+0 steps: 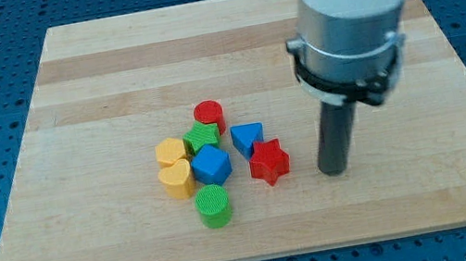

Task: Slide the triangle and red star into the top right side of the red circle

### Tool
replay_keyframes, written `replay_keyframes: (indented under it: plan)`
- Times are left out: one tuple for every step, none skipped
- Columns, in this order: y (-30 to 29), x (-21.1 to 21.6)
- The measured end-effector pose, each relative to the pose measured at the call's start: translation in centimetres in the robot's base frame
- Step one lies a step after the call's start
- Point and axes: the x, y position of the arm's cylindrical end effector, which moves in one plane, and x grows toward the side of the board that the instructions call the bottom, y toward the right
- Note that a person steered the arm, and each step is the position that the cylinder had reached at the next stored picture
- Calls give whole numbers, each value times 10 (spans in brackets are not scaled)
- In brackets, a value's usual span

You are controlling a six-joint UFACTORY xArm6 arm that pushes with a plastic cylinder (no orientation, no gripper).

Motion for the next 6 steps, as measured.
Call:
replay_keyframes:
  plan:
    - [-30, 22]
    - [-73, 15]
    - [-72, -44]
    - [-57, -100]
    - [-54, -142]
    - [-54, -172]
